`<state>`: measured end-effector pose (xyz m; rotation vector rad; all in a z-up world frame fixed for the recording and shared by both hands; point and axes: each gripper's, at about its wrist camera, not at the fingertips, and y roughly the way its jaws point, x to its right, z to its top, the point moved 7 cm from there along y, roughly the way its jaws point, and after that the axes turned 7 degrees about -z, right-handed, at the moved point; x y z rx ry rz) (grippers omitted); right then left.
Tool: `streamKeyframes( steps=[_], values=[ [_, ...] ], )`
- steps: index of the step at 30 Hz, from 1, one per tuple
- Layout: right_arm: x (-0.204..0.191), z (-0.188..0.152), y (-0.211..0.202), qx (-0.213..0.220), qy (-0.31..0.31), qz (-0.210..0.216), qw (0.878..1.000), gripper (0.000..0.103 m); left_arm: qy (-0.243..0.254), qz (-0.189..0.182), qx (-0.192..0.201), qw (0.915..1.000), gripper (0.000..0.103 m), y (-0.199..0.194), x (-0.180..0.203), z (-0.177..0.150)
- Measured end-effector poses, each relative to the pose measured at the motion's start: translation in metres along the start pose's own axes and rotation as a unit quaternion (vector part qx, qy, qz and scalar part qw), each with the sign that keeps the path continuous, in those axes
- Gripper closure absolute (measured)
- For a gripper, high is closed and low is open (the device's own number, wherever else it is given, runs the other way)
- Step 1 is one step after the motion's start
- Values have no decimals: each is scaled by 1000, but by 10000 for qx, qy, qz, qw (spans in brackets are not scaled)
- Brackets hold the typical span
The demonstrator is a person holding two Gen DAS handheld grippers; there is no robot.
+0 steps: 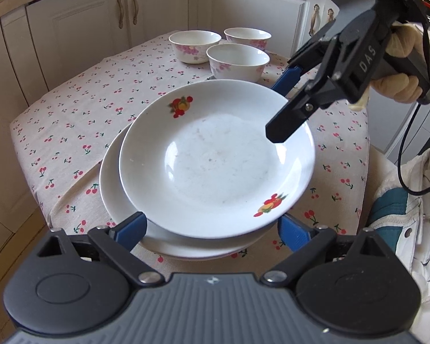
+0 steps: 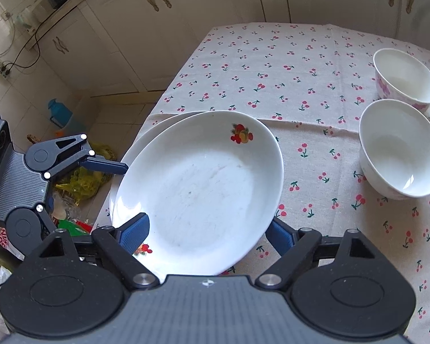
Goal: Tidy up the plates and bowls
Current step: 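Lower the flower plate onto the plate stack with the right gripper, then open the right gripper and withdraw it from the plate stack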
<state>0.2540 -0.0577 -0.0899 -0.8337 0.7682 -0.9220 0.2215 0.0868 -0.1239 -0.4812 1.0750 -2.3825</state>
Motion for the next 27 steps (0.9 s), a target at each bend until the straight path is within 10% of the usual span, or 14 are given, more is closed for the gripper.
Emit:
streamKeyframes(
  steps=[27],
  values=[
    [44,-43,-59,2172,-517,-1888,9563,0,-872,1024,949,9864,5,-24,23,33]
  ],
)
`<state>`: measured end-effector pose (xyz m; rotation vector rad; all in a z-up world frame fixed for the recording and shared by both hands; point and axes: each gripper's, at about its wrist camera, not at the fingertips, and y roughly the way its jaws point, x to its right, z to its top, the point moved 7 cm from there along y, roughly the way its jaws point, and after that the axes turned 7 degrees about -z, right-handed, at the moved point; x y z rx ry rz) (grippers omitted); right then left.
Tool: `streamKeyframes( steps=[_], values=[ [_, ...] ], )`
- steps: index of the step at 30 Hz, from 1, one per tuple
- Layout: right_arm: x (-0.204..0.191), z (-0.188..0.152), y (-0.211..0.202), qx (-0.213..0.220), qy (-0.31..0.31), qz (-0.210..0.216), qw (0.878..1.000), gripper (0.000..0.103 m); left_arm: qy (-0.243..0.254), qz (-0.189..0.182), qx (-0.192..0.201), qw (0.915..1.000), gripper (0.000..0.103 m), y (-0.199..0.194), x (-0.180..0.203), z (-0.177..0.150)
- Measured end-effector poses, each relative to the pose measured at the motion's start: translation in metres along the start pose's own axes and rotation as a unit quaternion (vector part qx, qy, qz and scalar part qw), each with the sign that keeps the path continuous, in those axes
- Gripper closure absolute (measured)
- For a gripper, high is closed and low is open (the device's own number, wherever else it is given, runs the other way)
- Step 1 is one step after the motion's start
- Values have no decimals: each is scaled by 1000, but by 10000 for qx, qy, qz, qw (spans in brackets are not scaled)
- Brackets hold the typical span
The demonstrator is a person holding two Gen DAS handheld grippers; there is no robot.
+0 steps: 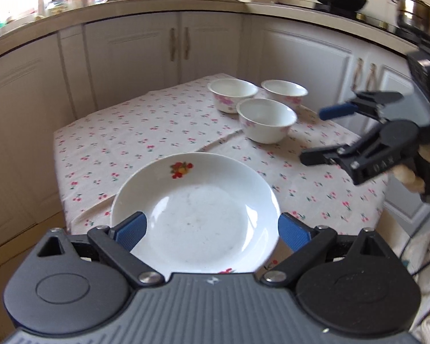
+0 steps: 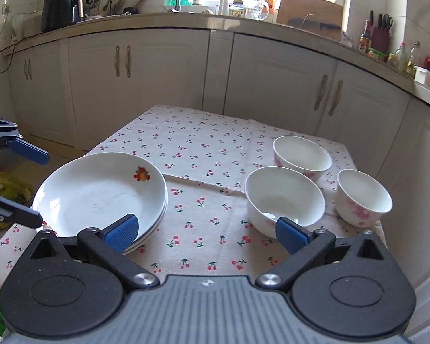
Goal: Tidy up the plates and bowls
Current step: 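Open the right gripper and withdraw it from the plate stack, then move the left gripper to a pink-flowered white bowl and grasp its rim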
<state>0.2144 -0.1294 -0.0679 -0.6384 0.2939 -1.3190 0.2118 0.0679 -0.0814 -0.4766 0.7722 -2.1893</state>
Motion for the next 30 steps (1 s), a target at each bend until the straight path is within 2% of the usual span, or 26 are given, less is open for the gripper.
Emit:
streamKeyframes(
  steps=[4,13,17,23,30],
  values=[
    [9,-6,-1,23,239,-64,9997,0,-84,221,62,9997,5,5,4,9],
    [42,-12,11,-9,489,-166,9987,0,264,-74,54,9996,5,41,32,61],
    [57,-11,27,-20,368,-329,9988,0,497,-173,36,9986,5,71,41,95],
    [73,-13,54,-154,457,-258,9985,0,689,-280,-172,9971,5,130,42,134],
    [80,-19,85,-355,462,-148,9982,0,549,-533,-620,9951,9,197,35,152]
  ],
)
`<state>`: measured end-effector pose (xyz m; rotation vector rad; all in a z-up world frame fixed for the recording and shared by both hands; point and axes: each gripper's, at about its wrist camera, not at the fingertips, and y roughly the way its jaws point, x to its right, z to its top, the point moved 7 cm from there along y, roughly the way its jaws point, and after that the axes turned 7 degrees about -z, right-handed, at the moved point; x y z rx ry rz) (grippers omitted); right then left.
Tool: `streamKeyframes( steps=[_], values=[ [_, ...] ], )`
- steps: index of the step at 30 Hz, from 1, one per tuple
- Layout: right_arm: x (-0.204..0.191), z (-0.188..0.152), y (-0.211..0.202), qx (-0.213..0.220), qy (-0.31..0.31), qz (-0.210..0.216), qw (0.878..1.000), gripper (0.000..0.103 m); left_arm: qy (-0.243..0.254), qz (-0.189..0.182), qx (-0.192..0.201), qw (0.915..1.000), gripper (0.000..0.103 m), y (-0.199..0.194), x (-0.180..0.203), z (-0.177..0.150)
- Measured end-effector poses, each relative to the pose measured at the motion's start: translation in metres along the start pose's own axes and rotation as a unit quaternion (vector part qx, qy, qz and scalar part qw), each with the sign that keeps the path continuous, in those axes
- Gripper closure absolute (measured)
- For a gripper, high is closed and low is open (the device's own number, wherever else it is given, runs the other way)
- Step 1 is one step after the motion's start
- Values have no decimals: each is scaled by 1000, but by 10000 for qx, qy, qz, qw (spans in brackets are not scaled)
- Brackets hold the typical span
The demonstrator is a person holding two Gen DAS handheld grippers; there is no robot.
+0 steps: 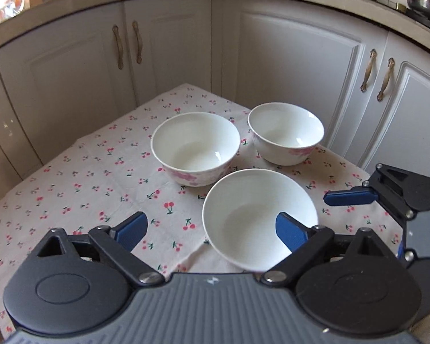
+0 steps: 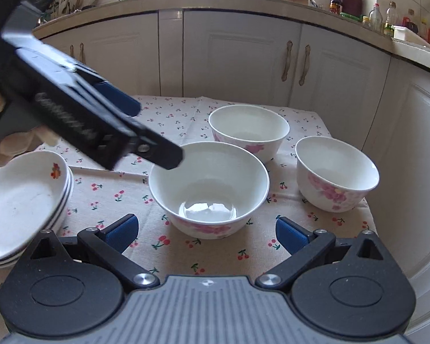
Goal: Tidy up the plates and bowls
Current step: 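Move the left gripper to a pink-flowered white bowl and grasp its rim, then lift the bowl with the left gripper and carry it toward the plate stack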
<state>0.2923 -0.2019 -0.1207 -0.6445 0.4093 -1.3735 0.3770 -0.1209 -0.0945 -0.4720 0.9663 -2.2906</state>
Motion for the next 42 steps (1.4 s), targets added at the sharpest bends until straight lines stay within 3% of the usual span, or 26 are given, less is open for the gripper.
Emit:
streamKeyframes(
  steps=[9,15,21,42],
  values=[
    [0,-1,18,-66,-72,133,9999,1,-8,-292,-415,9987,30,39,-3,1],
    [1,3,18,57,-90,176,9998,10,28,-508,-518,9974,40,49,-1,3],
    [-1,5,17,94,-153,195,9996,15,55,-758,-522,9957,41,52,6,6],
    [-7,9,-11,88,-212,300,9993,15,122,-620,-422,9971,43,19,25,1]
  ],
)
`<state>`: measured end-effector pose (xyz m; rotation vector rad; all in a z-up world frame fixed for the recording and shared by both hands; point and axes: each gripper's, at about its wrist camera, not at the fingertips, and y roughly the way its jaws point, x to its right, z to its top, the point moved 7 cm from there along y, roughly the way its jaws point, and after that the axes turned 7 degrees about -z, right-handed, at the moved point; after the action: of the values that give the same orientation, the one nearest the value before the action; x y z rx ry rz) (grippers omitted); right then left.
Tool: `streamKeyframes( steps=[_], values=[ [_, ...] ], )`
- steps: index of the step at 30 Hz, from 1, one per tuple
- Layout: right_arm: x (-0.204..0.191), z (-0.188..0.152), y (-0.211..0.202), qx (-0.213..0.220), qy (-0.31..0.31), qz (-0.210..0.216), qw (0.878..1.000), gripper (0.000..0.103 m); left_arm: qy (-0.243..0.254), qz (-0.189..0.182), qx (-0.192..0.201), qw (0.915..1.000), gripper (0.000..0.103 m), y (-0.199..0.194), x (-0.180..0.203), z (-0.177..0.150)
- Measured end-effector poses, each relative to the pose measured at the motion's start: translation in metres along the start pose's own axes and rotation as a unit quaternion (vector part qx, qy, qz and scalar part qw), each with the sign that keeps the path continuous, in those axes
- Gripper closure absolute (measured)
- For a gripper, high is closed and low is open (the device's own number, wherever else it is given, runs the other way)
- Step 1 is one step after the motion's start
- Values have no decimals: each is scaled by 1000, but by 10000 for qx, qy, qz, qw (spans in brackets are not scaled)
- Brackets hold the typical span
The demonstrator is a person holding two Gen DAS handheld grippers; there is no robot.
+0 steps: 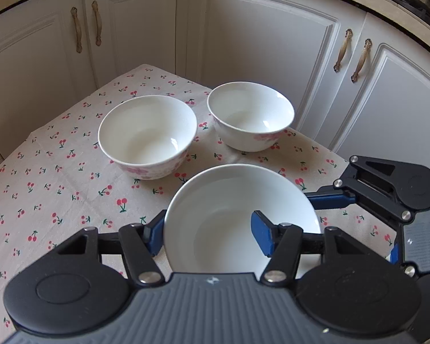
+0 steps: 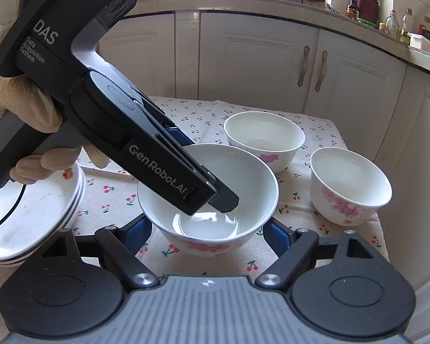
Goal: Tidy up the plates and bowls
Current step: 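Lift the bowl with the left gripper and carry it toward the plate stack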
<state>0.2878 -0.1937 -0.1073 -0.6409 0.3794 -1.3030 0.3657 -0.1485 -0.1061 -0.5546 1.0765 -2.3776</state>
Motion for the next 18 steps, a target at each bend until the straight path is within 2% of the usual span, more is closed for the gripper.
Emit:
streamKeyframes(
  steps=[10,18],
  values=[
    [-3,-5,-28,-69,-33,237,9997,15,-9,41,129,9999,43,-26,29,-12],
    [-11,-16,-46,-149,-124,372,9991,15,-159,-38,176,9997,43,-39,49,-34]
  ],
)
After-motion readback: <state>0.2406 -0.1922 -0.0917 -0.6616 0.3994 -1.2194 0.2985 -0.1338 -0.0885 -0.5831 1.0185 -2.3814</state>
